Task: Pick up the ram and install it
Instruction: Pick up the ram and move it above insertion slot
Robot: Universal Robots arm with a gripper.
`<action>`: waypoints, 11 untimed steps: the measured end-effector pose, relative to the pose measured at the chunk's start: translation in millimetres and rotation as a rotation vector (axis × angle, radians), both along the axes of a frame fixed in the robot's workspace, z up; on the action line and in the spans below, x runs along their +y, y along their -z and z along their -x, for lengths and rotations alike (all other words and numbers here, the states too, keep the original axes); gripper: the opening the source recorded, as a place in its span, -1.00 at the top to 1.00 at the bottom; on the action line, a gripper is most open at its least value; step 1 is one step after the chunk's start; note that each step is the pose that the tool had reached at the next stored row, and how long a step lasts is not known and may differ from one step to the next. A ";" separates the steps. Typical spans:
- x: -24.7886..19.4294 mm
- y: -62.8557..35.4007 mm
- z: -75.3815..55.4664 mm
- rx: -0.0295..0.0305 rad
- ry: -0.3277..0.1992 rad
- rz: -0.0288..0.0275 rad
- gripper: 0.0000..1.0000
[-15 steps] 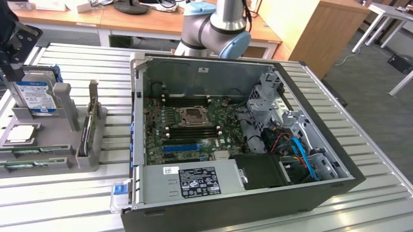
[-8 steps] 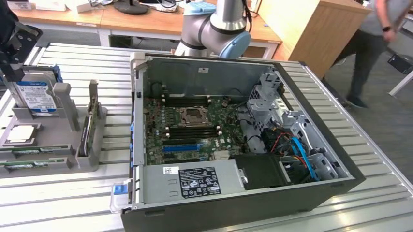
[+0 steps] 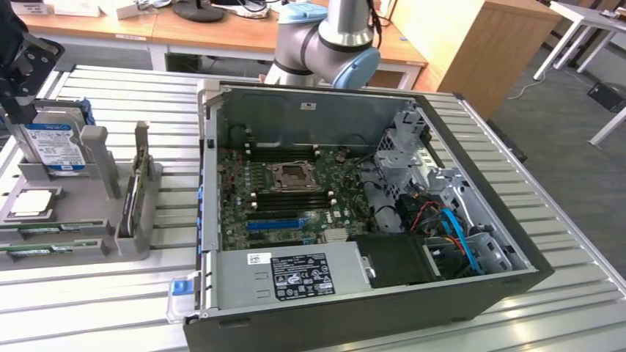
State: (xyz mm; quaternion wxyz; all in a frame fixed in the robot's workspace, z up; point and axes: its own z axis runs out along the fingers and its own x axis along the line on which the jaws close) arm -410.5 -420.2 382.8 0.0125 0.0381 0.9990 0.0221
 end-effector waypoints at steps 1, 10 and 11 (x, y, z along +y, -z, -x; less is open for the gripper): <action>0.0 0.0 0.0 -0.0001 0.000 0.0000 0.79; 0.0 0.0 0.0 0.0000 -0.011 0.0001 0.79; 0.0 0.0 0.1 0.0000 -0.019 0.0000 0.79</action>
